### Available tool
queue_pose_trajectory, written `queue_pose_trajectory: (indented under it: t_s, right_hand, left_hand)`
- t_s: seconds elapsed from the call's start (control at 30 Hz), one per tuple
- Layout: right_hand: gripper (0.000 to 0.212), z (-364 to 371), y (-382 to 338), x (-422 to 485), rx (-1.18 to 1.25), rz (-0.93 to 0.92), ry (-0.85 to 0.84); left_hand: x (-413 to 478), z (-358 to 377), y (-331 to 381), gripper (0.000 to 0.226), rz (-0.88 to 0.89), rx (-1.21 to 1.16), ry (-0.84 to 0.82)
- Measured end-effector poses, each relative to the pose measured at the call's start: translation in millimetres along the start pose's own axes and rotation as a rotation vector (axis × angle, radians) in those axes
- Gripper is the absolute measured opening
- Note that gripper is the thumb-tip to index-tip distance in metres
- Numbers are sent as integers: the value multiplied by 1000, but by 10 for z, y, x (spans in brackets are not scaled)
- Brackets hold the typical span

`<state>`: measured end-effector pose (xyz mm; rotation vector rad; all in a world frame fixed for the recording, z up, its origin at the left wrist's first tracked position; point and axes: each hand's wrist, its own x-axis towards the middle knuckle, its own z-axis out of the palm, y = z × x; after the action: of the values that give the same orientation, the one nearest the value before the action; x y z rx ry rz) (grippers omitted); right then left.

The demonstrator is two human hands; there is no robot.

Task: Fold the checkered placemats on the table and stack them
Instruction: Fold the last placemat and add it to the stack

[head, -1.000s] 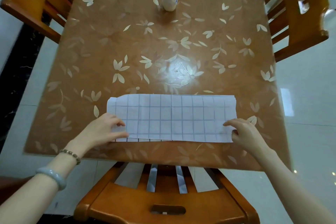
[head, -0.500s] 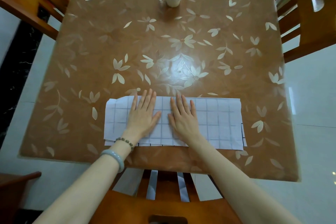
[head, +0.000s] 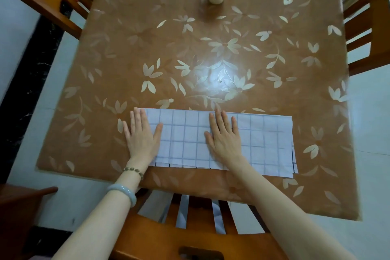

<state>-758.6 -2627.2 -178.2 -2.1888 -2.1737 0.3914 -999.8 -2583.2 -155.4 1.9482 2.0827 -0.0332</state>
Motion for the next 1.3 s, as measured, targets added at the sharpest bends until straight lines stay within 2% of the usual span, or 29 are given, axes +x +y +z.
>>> queue_pose_trajectory:
  t_s: [0.1,0.23,0.4,0.7,0.8,0.87,0.9,0.97,1.07,1.13,1.3]
  right_hand:
    - [59,-35,-21,16,-5,0,24]
    - [59,-153,-141,81,-36,-98,70]
    - [59,-56,-286,157,-70,-220,-2]
    - [60,30,-240,146,-68,-221,-55]
    - [60,25,-232,149,-63,-211,-73]
    - [61,21,-237,146,-50,-212,-81]
    - [61,13,-239,142,-39,-212,-76]
    - [60,-28,-241,145,0,-197,-55]
    - [60,-95,-264,149,33,-156,-38]
    - [63,-90,-277,147,33,-128,-66]
    - [65,-49,-86,119,19,-24,-84]
  left_hand:
    - [80,-122,-125,69,-58,-219,105]
    - [338,-283,-278,39,-187,-484,212]
    - [564,-316,-303,21,-219,-449,178]
    - [624,-225,-278,22,-201,-318,179]
    - [570,-235,-211,19,-165,-278,252]
    - [458,-214,-128,26,-73,-247,290]
    - [380,-183,-68,37,9,-211,261]
    - [204,-95,75,58,211,-91,150]
    - [-17,100,294,68,440,58,20]
    - [-96,209,393,70,466,131,-27]
    - [-91,308,362,80,310,198,-56]
